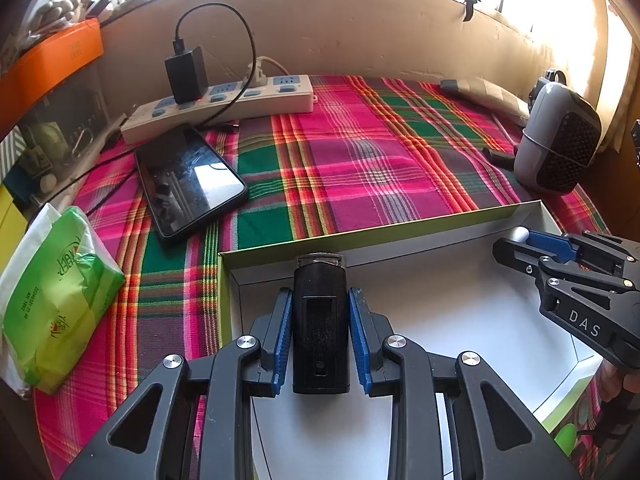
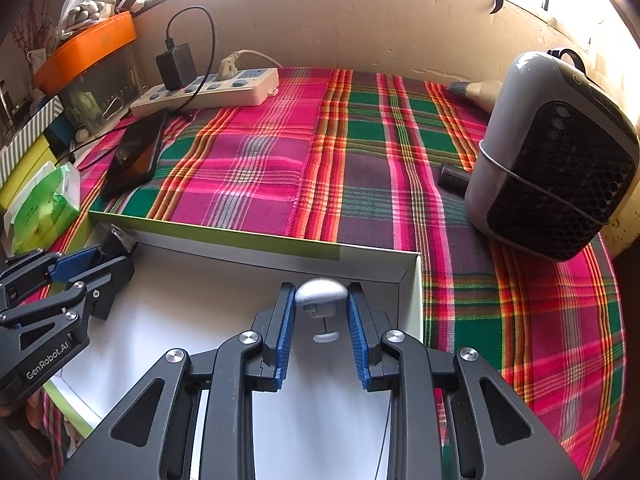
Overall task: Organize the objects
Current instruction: 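Open the left tool to drop the black device while the right tool releases the knob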
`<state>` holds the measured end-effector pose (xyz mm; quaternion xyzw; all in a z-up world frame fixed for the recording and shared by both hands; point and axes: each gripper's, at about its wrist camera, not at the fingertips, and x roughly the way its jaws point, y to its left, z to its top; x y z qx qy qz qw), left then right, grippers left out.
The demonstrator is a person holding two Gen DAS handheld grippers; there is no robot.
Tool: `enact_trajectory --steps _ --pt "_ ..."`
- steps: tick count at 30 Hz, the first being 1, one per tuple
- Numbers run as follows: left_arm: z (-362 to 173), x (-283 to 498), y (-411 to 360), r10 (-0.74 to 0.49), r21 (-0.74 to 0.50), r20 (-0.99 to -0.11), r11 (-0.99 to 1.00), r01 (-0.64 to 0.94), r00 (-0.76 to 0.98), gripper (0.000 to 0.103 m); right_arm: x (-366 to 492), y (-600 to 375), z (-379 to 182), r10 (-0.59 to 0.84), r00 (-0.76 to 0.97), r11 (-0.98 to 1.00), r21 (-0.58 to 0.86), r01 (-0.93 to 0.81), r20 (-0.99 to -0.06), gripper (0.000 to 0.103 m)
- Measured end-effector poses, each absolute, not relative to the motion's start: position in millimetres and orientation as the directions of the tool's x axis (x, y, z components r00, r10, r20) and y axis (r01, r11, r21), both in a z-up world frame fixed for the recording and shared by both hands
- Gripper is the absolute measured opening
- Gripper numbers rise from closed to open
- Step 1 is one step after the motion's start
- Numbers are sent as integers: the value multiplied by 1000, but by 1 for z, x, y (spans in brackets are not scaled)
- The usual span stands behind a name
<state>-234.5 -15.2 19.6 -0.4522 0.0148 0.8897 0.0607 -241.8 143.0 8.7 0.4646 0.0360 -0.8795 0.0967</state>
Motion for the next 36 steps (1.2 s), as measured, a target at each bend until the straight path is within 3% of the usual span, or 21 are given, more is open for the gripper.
enact_trajectory --steps 15,21,36 --pt "20 -235 -15 92 -27 -807 -992 -120 -583 26 -240 145 10 -143 -560 -981 42 190 -816 27" --pt "24 -232 -18 102 -45 -800 -993 -110 -591 29 -235 143 12 -174 -564 -976 67 205 -808 43" --pt "45 -193 -30 110 -68 -767 -994 -91 -632 30 -207 157 29 -201 -607 -978 126 165 -769 47"
